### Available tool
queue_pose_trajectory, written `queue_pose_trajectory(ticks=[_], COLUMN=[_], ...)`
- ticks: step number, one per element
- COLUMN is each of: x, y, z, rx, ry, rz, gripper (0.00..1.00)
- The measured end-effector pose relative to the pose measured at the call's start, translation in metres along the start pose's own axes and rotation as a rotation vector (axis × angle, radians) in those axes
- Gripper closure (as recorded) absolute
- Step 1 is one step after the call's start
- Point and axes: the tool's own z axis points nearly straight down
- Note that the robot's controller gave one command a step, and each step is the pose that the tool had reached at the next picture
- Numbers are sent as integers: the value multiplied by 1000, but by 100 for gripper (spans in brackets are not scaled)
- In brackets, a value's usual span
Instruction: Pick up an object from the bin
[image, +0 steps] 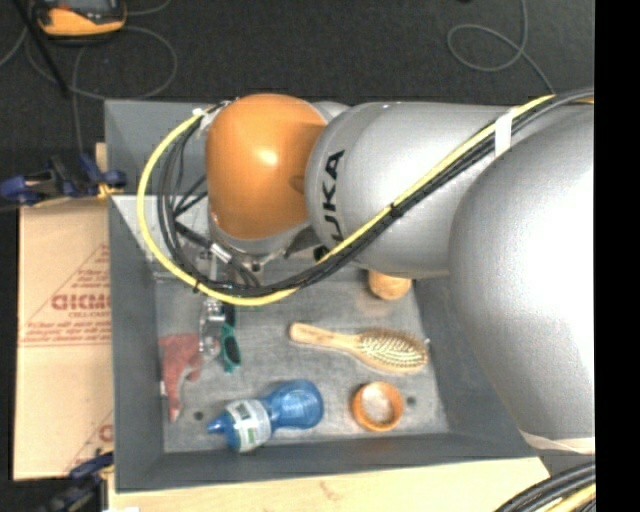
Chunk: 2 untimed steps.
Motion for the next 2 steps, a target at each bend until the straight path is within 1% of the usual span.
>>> queue_pose_trajectory(ticks=[1, 2], x=[-2, 2], y=[-1, -2], z=[-5, 32], rx=[-2, 0], ry=[-8, -15], rz=[4, -64], gripper=[0, 0])
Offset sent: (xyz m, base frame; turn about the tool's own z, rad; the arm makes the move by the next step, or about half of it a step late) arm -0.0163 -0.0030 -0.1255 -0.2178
